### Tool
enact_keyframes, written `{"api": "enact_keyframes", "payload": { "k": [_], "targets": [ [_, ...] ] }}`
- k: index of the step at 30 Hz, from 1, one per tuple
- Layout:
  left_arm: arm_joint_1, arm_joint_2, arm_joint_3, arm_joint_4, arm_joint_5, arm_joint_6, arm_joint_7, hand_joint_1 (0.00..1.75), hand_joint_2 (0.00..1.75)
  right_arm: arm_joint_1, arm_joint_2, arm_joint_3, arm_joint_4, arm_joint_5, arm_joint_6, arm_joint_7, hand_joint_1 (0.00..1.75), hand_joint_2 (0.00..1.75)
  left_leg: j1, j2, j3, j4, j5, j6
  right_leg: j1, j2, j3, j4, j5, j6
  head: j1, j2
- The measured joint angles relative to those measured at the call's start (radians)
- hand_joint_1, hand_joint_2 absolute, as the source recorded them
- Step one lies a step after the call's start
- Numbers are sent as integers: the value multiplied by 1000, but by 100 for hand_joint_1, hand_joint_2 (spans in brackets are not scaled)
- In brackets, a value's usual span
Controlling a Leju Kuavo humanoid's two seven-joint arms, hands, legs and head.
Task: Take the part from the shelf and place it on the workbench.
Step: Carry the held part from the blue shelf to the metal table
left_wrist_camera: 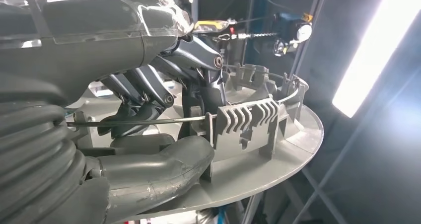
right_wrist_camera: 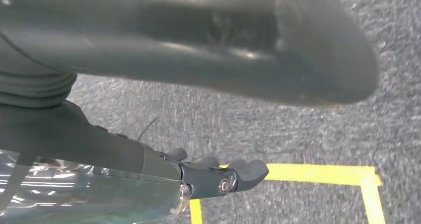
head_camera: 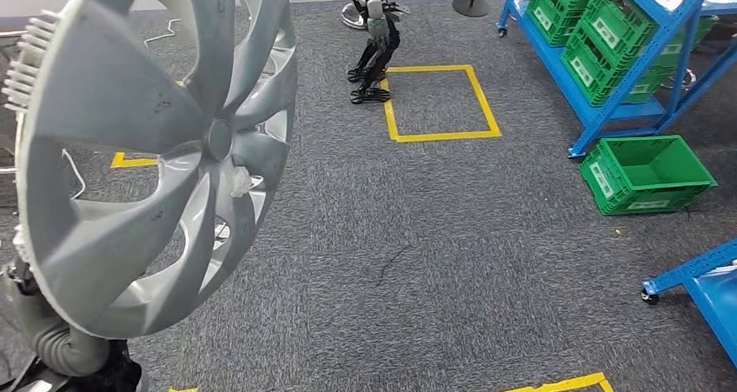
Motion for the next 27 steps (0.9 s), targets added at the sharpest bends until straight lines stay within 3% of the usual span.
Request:
{"api": "enact_keyframes", "payload": {
  "k": [2,4,6,7,8,9,10,12,13,15,17,18,20,21,22,23,24,26,27],
  "targets": [
    [-6,0,0,7,7,-2,-9,175,175,-2,-1,0,0,-4,-3,-3,0,0,-5,62,-20,30,-23,-7,0,-24,1,-8,12,-12,-9,0],
    [-17,0,0,13,10,-4,-13,175,175,1,-4,0,1,-2,-7,-17,0,0,-7,146,-71,141,-90,-13,3,-49,0,-13,18,-19,-24,0],
    [-23,0,0,21,13,-5,-14,175,175,3,-7,0,2,4,-10,-42,0,0,2,160,-128,272,-146,-20,5,-75,-4,-11,19,-19,-34,0],
    [-24,-1,-1,24,16,-7,-15,175,175,0,-8,0,2,8,-11,-56,0,0,6,160,-137,299,-149,-24,5,-87,-6,-10,18,-18,-39,0],
    [-25,-1,-1,28,19,-10,-17,175,175,-5,-8,0,2,13,-13,-69,0,0,8,162,-126,284,-134,-27,5,-99,-6,-8,16,-16,-43,0],
    [-27,-1,-1,32,20,-13,-19,175,175,-13,-7,0,1,19,-13,-81,0,0,10,171,-93,229,-105,-29,4,-109,-6,-6,13,-13,-49,0],
    [-29,-1,-1,36,21,-16,-21,175,175,-22,-7,0,1,23,-14,-90,0,0,9,200,-51,156,-78,-32,5,-117,-4,-2,8,-8,-54,0],
    [-34,-2,-1,45,21,-19,-25,175,175,-41,-7,0,1,33,-16,-97,0,0,3,253,10,49,-52,-22,10,-131,-4,7,-4,4,-63,0],
    [-35,-3,-1,48,21,-20,-27,175,175,-48,-8,0,0,38,-16,-98,0,0,-1,267,19,32,-54,-14,13,-139,-1,9,-9,9,-62,0],
    [-36,-3,-1,54,20,-20,-29,175,175,-55,-8,0,-1,44,-16,-95,0,0,-5,243,22,27,-56,3,13,-157,9,3,-15,15,-53,0],
    [-37,-3,0,57,13,-19,-30,175,175,-55,-7,0,-2,46,-15,-91,0,0,-4,212,27,19,-52,15,7,-143,9,23,-38,23,-45,0],
    [-37,-3,0,57,8,-18,-30,175,175,-53,-7,0,-2,46,-15,-90,0,0,-3,196,29,16,-49,21,5,-123,-8,64,-65,27,-40,0],
    [-36,-3,1,56,-1,-16,-30,175,175,-45,-7,0,-2,44,-13,-89,0,0,-5,165,28,14,-46,28,4,-83,-73,203,-134,29,-29,0],
    [-34,-3,1,56,-4,-16,-30,175,175,-40,-7,0,-2,43,-12,-88,0,0,-7,147,27,13,-44,31,5,-75,-107,270,-158,27,-24,0],
    [-32,-3,1,56,-6,-15,-30,175,175,-35,-7,0,-2,43,-12,-85,0,0,-9,129,25,13,-43,33,5,-71,-130,307,-162,24,-19,0],
    [-29,-3,2,56,-9,-15,-30,175,175,-31,-8,0,-2,43,-12,-81,0,0,-11,110,24,13,-41,35,6,-67,-136,306,-145,18,-14,0],
    [-26,-3,4,56,-11,-15,-29,175,175,-29,-9,0,-2,45,-12,-76,0,0,-13,92,23,13,-38,36,7,-62,-123,264,-110,11,-10,0],
    [-20,-3,10,54,-13,-15,-29,175,175,-29,-11,1,-1,54,-15,-66,0,0,-17,62,20,15,-32,34,12,-29,-68,124,-33,-6,-5,0],
    [-16,-3,15,52,-13,-15,-29,175,175,-29,-11,2,-1,60,-17,-61,0,0,-17,50,18,15,-29,31,14,-13,-45,68,-9,-11,-4,0]
  ]
}}
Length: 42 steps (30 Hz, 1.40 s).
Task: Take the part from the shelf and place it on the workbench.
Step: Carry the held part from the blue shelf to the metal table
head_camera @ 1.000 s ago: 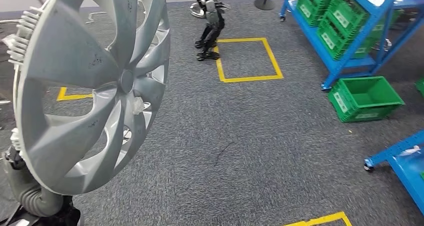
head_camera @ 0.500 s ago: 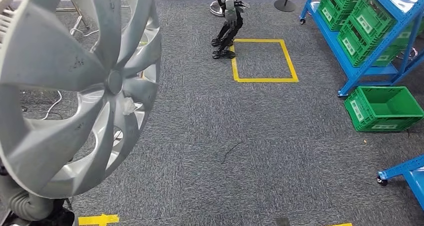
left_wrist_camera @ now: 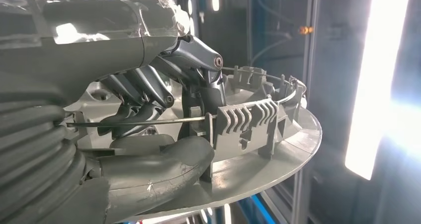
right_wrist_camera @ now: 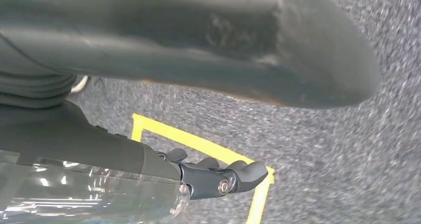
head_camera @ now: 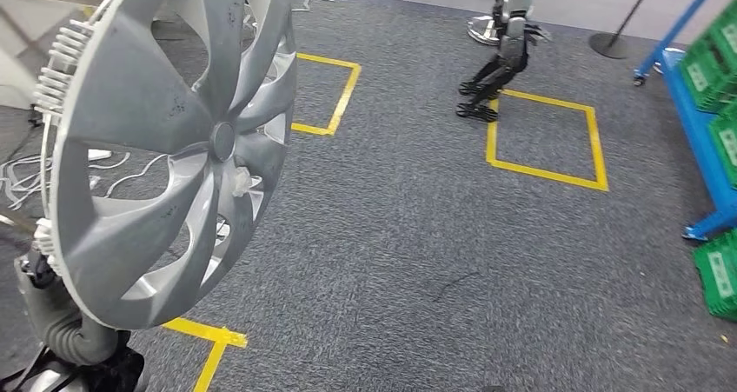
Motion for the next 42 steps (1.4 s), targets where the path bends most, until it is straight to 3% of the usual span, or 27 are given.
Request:
{"api": "enact_keyframes", "payload": {
  "k": [2,4,6,8,10,11,12,13,14,16,17,19,21,24,26,27,28,29,31,32,34,35,36,38,39,40,42],
  "targets": [
    [8,0,9,-3,0,-1,0,175,175,1,0,4,0,10,-2,7,0,0,2,-19,-4,-1,6,-9,4,12,18,-45,13,-5,0,0],
    [18,0,17,-6,0,-2,0,175,175,0,5,6,0,15,-2,11,0,0,4,-22,-8,-2,10,-19,4,-8,21,-54,22,-9,0,0],
    [24,2,25,-10,-1,-4,0,175,175,-1,12,7,0,17,-2,14,0,0,2,42,-31,36,-20,-27,1,-29,23,-69,36,-15,-8,0],
    [28,2,29,-12,-1,-6,0,175,175,3,15,7,0,20,-2,14,0,0,4,105,-83,148,-91,-35,0,-50,21,-76,43,-18,-22,0],
    [33,2,30,-11,-2,-10,0,175,175,8,18,7,0,23,-1,15,0,0,14,109,-134,266,-140,-47,-1,-77,20,-75,41,-17,-33,0],
    [35,2,31,-11,-2,-12,0,175,175,9,20,8,0,27,-2,15,0,0,18,109,-139,285,-139,-52,-2,-90,20,-73,39,-14,-37,0],
    [37,2,33,-11,-2,-15,-1,175,175,9,22,10,0,34,-2,15,0,0,21,113,-125,263,-119,-58,-4,-102,20,-70,35,-10,-41,0],
    [38,2,35,-11,-2,-18,-1,175,175,8,25,13,0,43,-3,16,0,0,24,129,-88,201,-87,-63,-6,-113,21,-65,29,-5,-45,0],
    [39,2,37,-10,-2,-21,-1,175,175,6,27,17,0,52,-4,18,0,0,23,163,-49,130,-62,-67,-7,-122,23,-58,23,2,-49,0],
    [41,2,41,-9,-2,-24,-2,175,175,1,28,26,0,65,-7,22,0,0,21,218,6,33,-37,-58,-3,-136,26,-46,8,14,-57,0],
    [42,2,43,-8,-2,-25,-3,175,175,-1,27,28,0,67,-9,23,0,0,18,228,11,21,-40,-49,-1,-143,29,-45,4,17,-57,0],
    [44,2,46,-8,-2,-29,-3,175,175,-3,28,31,0,67,-11,24,0,0,18,202,11,21,-39,-32,-1,-160,36,-46,-2,21,-50,0],
    [45,2,49,-8,-2,-32,-3,175,175,-2,29,32,0,67,-11,24,0,0,18,172,12,19,-37,-23,-7,-139,29,-19,-28,27,-42,0],
    [44,2,51,-9,-2,-33,-3,175,175,2,30,36,0,67,-12,24,0,0,16,127,12,18,-33,-13,-10,-71,-55,168,-125,32,-24,0],
    [45,1,52,-8,-2,-33,-3,175,175,8,30,38,0,67,-12,24,0,0,11,91,11,18,-30,-8,-8,-59,-109,264,-146,25,-13,0],
    [45,1,52,-8,-2,-33,-3,175,175,10,30,39,0,67,-12,24,0,0,7,72,10,18,-28,-5,-6,-55,-111,256,-126,18,-9,0],
    [45,1,52,-8,-2,-34,-3,175,175,11,30,39,0,67,-12,24,0,0,4,52,10,17,-26,-3,-3,-48,-94,206,-88,9,-6,0],
    [45,1,52,-8,-2,-34,-3,175,175,11,30,39,0,67,-12,24,0,0,4,35,10,17,-24,-2,2,-29,-63,130,-44,-2,-4,0],
    [45,1,52,-7,-2,-34,-3,175,175,8,27,40,0,67,-13,24,0,0,6,3,8,16,-18,-4,10,7,-9,3,9,-19,-4,0],
    [46,0,52,-7,-2,-34,-3,175,175,6,26,40,0,67,-13,24,0,0,8,-10,5,16,-15,-8,13,16,3,-26,17,-24,-2,0],
    [48,0,54,-8,-2,-35,-3,175,175,0,26,41,0,67,-14,24,0,0,11,-33,0,12,-7,-19,15,-1,7,-40,22,-28,5,0],
    [51,0,56,-8,-2,-35,-3,175,175,-3,27,42,-1,67,-14,24,0,0,8,-19,-4,15,-8,-21,12,-13,10,-49,29,-26,9,0],
    [51,0,58,-8,-2,-35,-3,175,175,-4,28,44,-1,67,-15,24,0,0,5,14,-12,27,-20,-24,9,-24,14,-61,37,-25,8,0],
    [50,0,60,-6,-2,-36,-3,175,175,-5,29,47,-2,67,-16,24,0,0,5,93,-53,111,-78,-30,2,-49,17,-79,50,-22,-2,0],
    [47,0,60,-6,-2,-36,-3,175,175,-4,28,47,-2,67,-16,24,0,0,10,110,-82,176,-114,-38,0,-61,17,-81,51,-23,-9,0],
    [45,0,60,-5,-2,-37,-2,175,175,-4,28,48,-2,67,-17,24,0,0,17,110,-110,239,-141,-47,-3,-73,16,-80,50,-21,-15,0],
    [41,0,60,-3,-1,-37,0,175,175,-6,28,48,-2,67,-18,23,0,0,30,108,-124,284,-142,-66,-10,-98,16,-76,45,-13,-25,0]
  ]
}}
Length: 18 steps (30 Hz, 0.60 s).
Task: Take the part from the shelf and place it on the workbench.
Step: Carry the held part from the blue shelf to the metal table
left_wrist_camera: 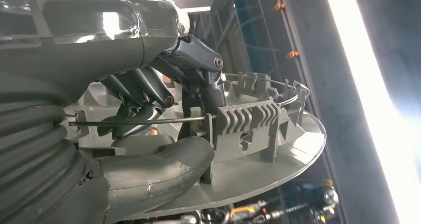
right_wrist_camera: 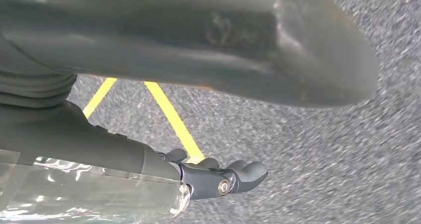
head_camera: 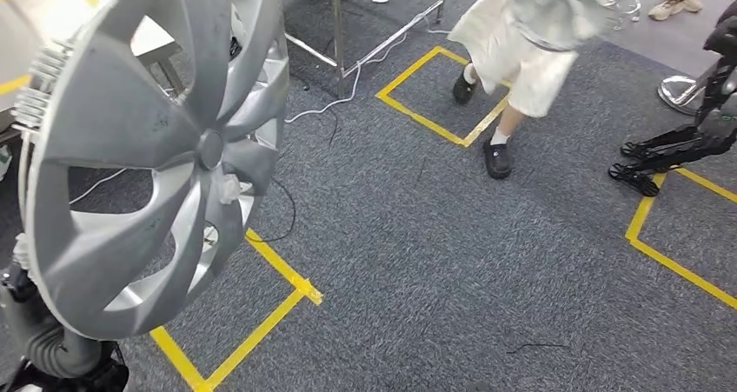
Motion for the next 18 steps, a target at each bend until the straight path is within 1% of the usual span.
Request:
{"api": "enact_keyframes", "payload": {
  "k": [1,2,3,4,5,6,7,8,9,10,11,12,13,14,15,16,17,18],
  "targets": [
    [-3,0,0,1,0,1,1,175,175,-2,0,0,0,0,0,0,0,0,5,8,22,-37,27,-9,-5,-11,1,5,-5,7,-4,0],
    [-6,0,0,1,0,3,3,175,175,-4,0,0,0,0,0,-2,0,0,10,29,61,-105,62,-19,-10,-21,2,13,-12,17,-8,0],
    [-9,0,0,1,0,5,5,175,175,-5,-2,1,0,0,0,-3,0,0,10,61,97,-170,85,-25,-12,-29,1,23,-21,28,-16,0],
    [-11,0,0,1,0,7,7,175,175,-6,-4,1,-1,0,1,-6,0,0,9,86,124,-221,100,-21,-12,-37,1,34,-29,37,-23,0],
    [-11,-1,-1,1,0,10,8,175,175,-6,-5,1,-1,-1,3,-9,0,0,7,102,138,-248,102,-12,-10,-46,3,41,-35,44,-25,0],
    [-12,-1,-1,1,-1,14,9,175,175,-5,-7,1,-1,-1,4,-12,0,0,3,102,138,-251,97,0,-8,-55,5,44,-39,47,-25,0],
    [-12,-1,-1,1,-2,17,10,175,175,-4,-7,2,-1,-1,7,-15,0,0,3,87,137,-251,97,14,-8,-66,9,44,-40,48,-19,0],
    [-12,-1,-1,0,-3,21,11,175,175,-4,-7,2,-1,-1,9,-19,0,0,3,73,136,-252,98,22,-11,-65,11,44,-45,51,-11,0],
    [-13,-1,-1,0,-5,23,11,175,175,-3,-8,3,-1,-2,11,-23,0,0,2,59,135,-252,99,29,-14,-48,8,56,-58,53,-6,0],
    [-16,-1,-2,-1,-7,25,12,175,175,-2,-8,3,-1,-2,13,-26,0,0,3,44,134,-253,101,35,-16,-23,-4,87,-80,56,-1,0],
    [-19,-1,-2,-1,-8,27,13,175,175,-2,-9,4,-1,-2,15,-29,0,0,2,30,133,-254,102,41,-18,7,-27,140,-112,58,5,0],
    [-23,-2,-3,-2,-10,28,14,175,175,-1,-9,4,-1,-2,17,-31,0,0,1,14,132,-254,104,44,-18,27,-61,211,-146,58,12,0],
    [-26,-2,-3,-1,-10,31,15,175,175,0,-9,4,-1,-2,18,-33,0,0,-1,-3,131,-254,106,48,-16,35,-98,285,-173,56,17,0],
    [-29,-2,-4,-1,-11,33,17,175,175,0,-10,4,-1,-2,20,-35,0,0,-3,-21,131,-255,107,50,-14,39,-128,338,-183,51,23,0],
    [-33,-3,-5,0,-11,37,20,175,175,-2,-10,4,-1,-1,21,-36,0,0,-6,-40,130,-255,109,53,-10,41,-144,356,-173,44,27,0],
    [-38,-3,-6,0,-11,40,23,175,175,-6,-11,4,-1,0,21,-37,0,0,-9,-58,130,-256,110,55,-6,46,-142,332,-143,34,32,0],
    [-44,-3,-7,1,-11,45,27,175,175,-11,-12,4,-1,2,22,-37,0,0,-12,-75,130,-256,112,56,0,57,-122,273,-100,22,37,0],
    [-50,-3,-8,1,-10,50,30,175,175,-17,-15,4,-1,5,22,-37,0,0,-12,-91,129,-256,115,57,7,77,-95,198,-60,8,40,0]
  ]
}}
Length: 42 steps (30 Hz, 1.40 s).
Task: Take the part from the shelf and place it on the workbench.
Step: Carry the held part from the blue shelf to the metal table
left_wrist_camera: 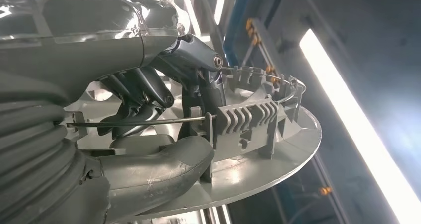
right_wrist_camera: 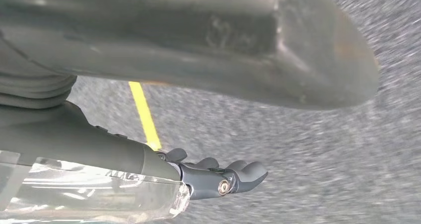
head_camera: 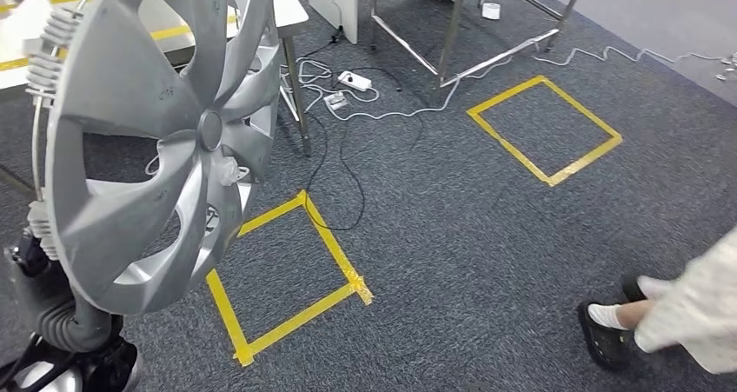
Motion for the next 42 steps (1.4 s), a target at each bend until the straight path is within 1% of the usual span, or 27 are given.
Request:
{"api": "enact_keyframes", "payload": {
  "k": [1,3,5,7,9,11,12,14,15,16,18,20,22,25,26,27,28,29,31,32,33,35,36,37,39,40,42],
  "targets": [
    [-4,0,-1,0,1,6,3,175,175,-5,-3,0,0,4,1,2,0,0,-1,-17,-2,0,3,-1,4,21,25,-65,28,-12,1,0],
    [-7,0,-4,-1,6,19,7,175,175,-12,-11,1,-2,11,3,11,0,0,3,-46,-7,0,9,-8,10,48,53,-132,46,-26,1,0],
    [-4,1,-6,-2,12,30,7,175,175,-17,-13,1,-3,15,5,22,0,0,5,-58,-13,-3,15,-18,9,30,62,-148,52,-26,7,0],
    [1,3,-8,-4,19,37,4,175,175,-17,-13,1,-4,16,5,28,0,0,0,17,-28,20,-7,-26,5,3,70,-172,66,-23,4,0],
    [5,6,-9,-6,24,39,1,175,175,-9,-14,1,-6,17,6,29,0,0,1,97,-73,114,-70,-35,1,-24,72,-185,74,-20,-10,0],
    [10,7,-10,-6,25,39,0,175,175,1,-14,2,-6,18,6,30,0,0,9,96,-122,229,-122,-49,-2,-51,68,-184,74,-19,-22,0],
    [13,8,-11,-5,26,39,0,175,175,3,-14,2,-6,18,6,29,0,0,13,93,-129,251,-122,-56,-4,-65,67,-182,73,-16,-27,0],
    [15,9,-11,-5,28,40,0,175,175,2,-13,2,-7,19,6,29,0,0,18,107,-83,180,-73,-68,-11,-87,66,-173,66,-5,-37,0],
    [15,9,-11,-5,30,40,0,175,175,1,-13,2,-8,20,6,28,0,0,18,136,-44,113,-47,-74,-14,-97,65,-165,60,4,-43,0],
    [15,10,-10,-5,30,40,0,175,175,0,-14,2,-9,21,5,28,0,0,16,162,-12,56,-28,-72,-14,-105,65,-156,53,13,-50,0],
    [14,11,-10,-5,33,39,-1,175,175,-2,-16,2,-10,22,4,26,0,0,10,188,11,7,-23,-52,-10,-119,65,-146,44,26,-55,0],
    [13,12,-11,-5,35,37,-2,175,175,-3,-16,2,-11,22,2,21,0,0,7,163,7,7,-22,-26,-10,-135,68,-145,42,32,-48,0],
    [11,12,-12,-5,35,33,-2,175,175,-4,-16,1,-11,22,0,18,0,0,8,137,5,6,-18,-14,-15,-115,62,-122,17,39,-40,0],
    [5,11,-14,-4,35,26,-2,175,175,0,-16,1,-11,22,-1,17,0,0,8,95,-1,5,-11,-2,-19,-50,-12,54,-83,44,-24,0],
    [5,11,-15,-3,35,25,-2,175,175,2,-16,1,-11,20,-1,17,0,0,6,79,-2,5,-10,1,-17,-42,-42,117,-106,42,-19,0],
    [5,11,-16,-2,34,25,0,175,175,3,-16,1,-11,18,-1,17,0,0,4,63,-3,5,-8,3,-16,-39,-59,150,-109,38,-15,0],
    [5,11,-17,-1,32,24,2,175,175,4,-16,1,-11,17,-1,16,0,0,2,46,-2,5,-7,4,-13,-35,-61,146,-91,31,-11,0],
    [4,11,-18,-1,30,25,4,175,175,3,-16,1,-11,15,-1,16,0,0,0,29,-2,5,-6,5,-10,-29,-45,104,-57,21,-7,0],
    [2,12,-20,-1,27,25,8,175,175,5,-17,1,-11,13,1,16,0,0,-2,-4,-2,4,-2,4,-3,10,11,-33,20,-6,-1,0],
    [0,12,-20,-1,26,25,10,175,175,7,-19,1,-11,12,1,16,0,0,-2,-20,-3,4,0,2,1,30,33,-87,42,-16,0,0],
    [-1,12,-21,-1,25,26,12,175,175,8,-20,1,-11,10,1,16,0,0,1,-35,-6,3,4,-2,3,45,46,-119,52,-23,0,0],
    [-2,12,-23,-1,23,28,14,175,175,8,-20,1,-11,6,-1,16,0,0,6,-64,-12,-3,13,-16,5,38,55,-138,54,-26,6,0],
    [-1,12,-23,-2,23,29,15,175,175,7,-19,1,-11,4,-2,16,0,0,4,-57,-15,-4,14,-21,2,24,60,-151,59,-22,9,0],
    [-1,13,-24,-3,23,29,16,175,175,5,-17,1,-11,3,-2,16,0,0,1,-25,-23,5,4,-26,0,11,66,-167,67,-19,6,0],
    [-4,16,-25,-4,22,30,16,175,175,7,-15,1,-12,1,-2,16,0,0,-2,60,-59,78,-48,-34,-4,-18,72,-188,79,-13,-7,0],
    [-6,16,-26,-4,22,30,17,175,175,10,-15,1,-11,0,-2,15,0,0,1,86,-86,137,-82,-39,-5,-30,71,-189,80,-14,-15,0],
    [-5,16,-29,-3,22,30,17,175,175,17,-15,1,-11,-4,-1,8,0,0,10,92,-125,232,-118,-50,-7,-54,68,-186,78,-11,-25,0]
  ]
}}
